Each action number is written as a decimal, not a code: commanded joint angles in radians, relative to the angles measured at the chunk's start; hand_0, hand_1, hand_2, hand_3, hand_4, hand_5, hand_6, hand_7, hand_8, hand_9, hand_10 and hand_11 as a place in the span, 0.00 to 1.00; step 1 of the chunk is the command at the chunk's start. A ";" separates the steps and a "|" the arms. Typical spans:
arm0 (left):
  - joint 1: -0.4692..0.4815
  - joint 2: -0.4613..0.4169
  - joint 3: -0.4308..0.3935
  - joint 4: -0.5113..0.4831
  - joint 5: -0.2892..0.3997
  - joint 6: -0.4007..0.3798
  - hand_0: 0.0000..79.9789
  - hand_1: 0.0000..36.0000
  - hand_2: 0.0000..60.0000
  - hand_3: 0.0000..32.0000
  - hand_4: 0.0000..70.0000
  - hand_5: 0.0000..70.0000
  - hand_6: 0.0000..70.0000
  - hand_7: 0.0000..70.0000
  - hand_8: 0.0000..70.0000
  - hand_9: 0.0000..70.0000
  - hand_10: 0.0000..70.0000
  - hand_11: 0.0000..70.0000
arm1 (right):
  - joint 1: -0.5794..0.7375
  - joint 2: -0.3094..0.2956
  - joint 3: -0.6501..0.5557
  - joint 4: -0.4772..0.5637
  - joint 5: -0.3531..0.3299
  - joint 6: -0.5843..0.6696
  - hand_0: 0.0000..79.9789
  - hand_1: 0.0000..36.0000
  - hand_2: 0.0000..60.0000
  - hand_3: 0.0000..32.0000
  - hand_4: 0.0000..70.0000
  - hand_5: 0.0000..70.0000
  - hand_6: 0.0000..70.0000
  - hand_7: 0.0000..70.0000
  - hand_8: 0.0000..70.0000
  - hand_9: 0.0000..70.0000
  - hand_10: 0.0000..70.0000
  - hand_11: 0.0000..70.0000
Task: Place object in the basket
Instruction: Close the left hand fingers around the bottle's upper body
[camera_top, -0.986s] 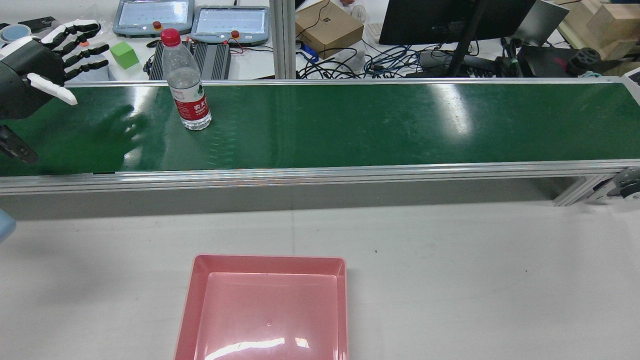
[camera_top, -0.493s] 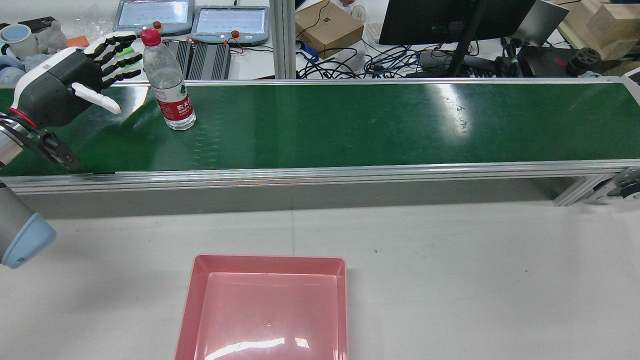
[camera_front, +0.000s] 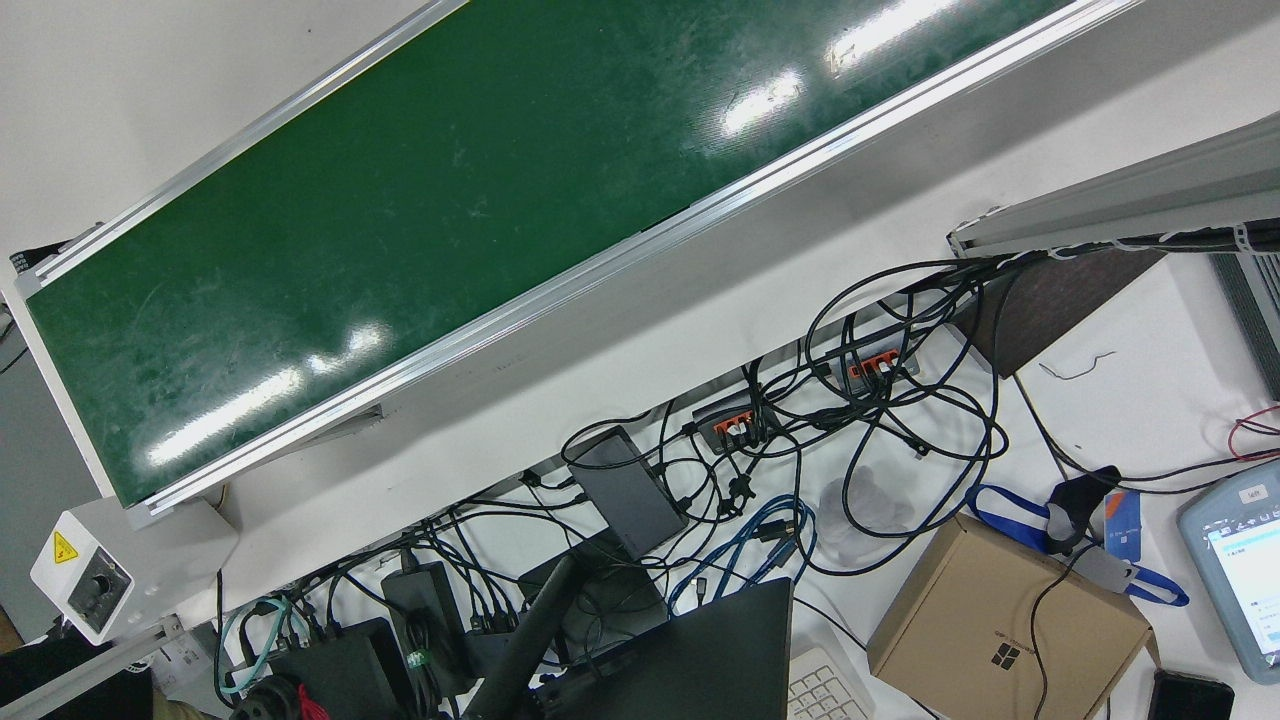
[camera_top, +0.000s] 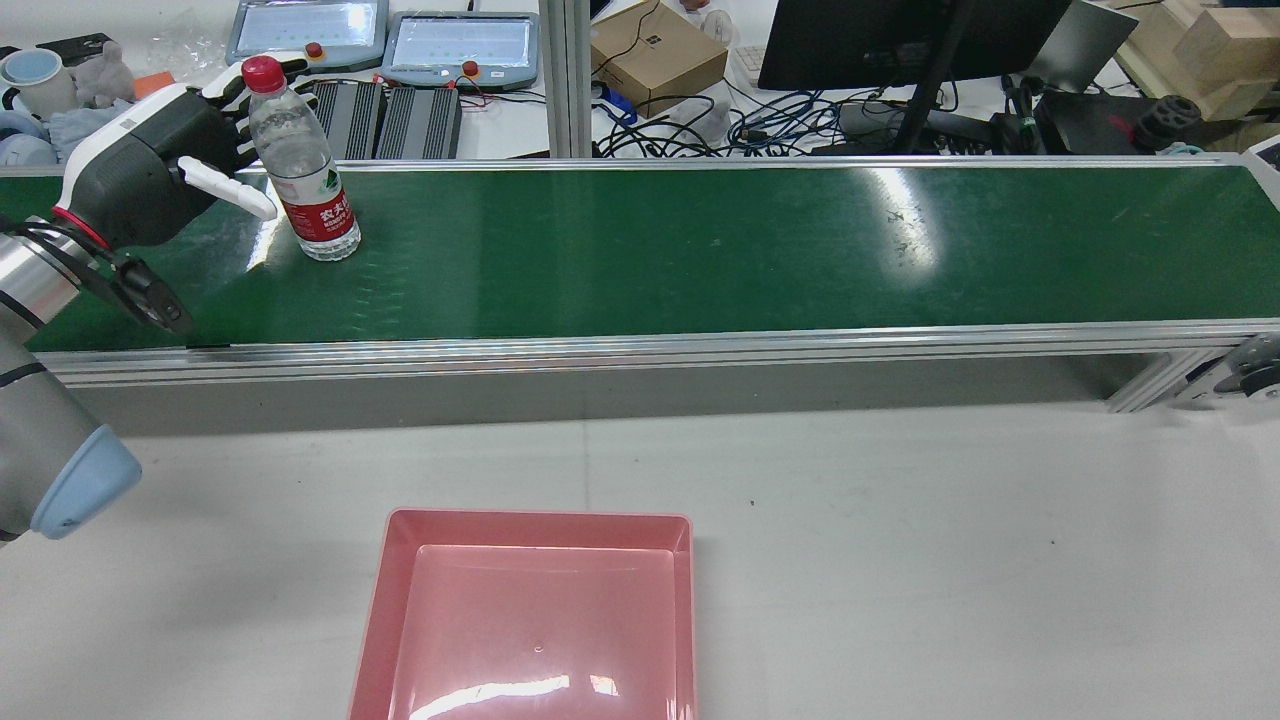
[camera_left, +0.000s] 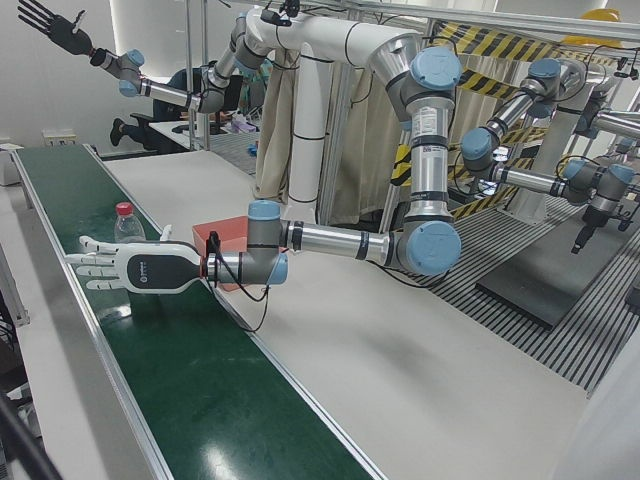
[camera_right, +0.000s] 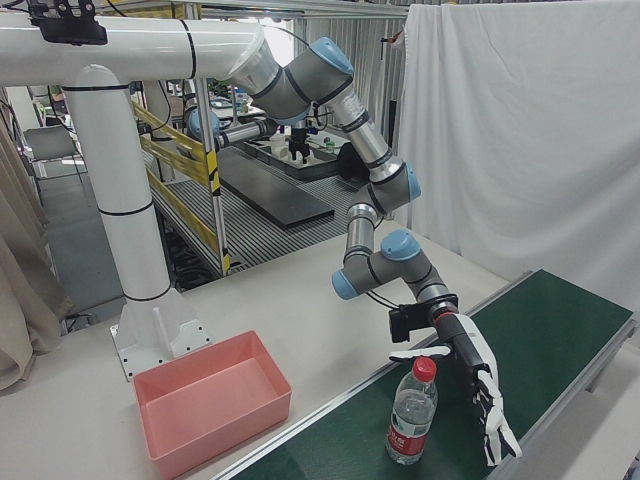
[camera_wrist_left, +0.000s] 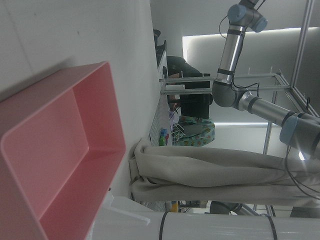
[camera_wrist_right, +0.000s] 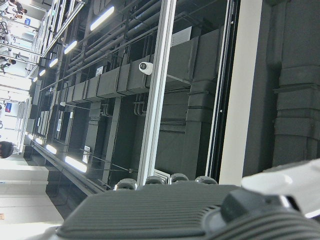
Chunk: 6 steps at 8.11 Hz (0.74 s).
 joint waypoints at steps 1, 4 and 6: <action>0.031 -0.003 -0.001 0.002 -0.034 0.000 0.77 0.24 0.00 0.36 0.00 0.36 0.05 0.04 0.13 0.14 0.09 0.16 | 0.000 0.000 0.000 0.000 0.000 0.000 0.00 0.00 0.00 0.00 0.00 0.00 0.00 0.00 0.00 0.00 0.00 0.00; 0.025 -0.006 0.000 -0.012 -0.058 0.000 0.77 0.26 0.00 0.37 0.00 0.41 0.06 0.06 0.16 0.19 0.12 0.20 | 0.000 0.000 0.000 0.001 0.000 0.000 0.00 0.00 0.00 0.00 0.00 0.00 0.00 0.00 0.00 0.00 0.00 0.00; -0.001 -0.002 -0.004 0.015 -0.170 0.016 1.00 0.74 0.05 0.00 0.03 1.00 0.30 0.62 0.55 0.76 0.51 0.76 | 0.000 0.000 0.000 0.000 0.000 0.000 0.00 0.00 0.00 0.00 0.00 0.00 0.00 0.00 0.00 0.00 0.00 0.00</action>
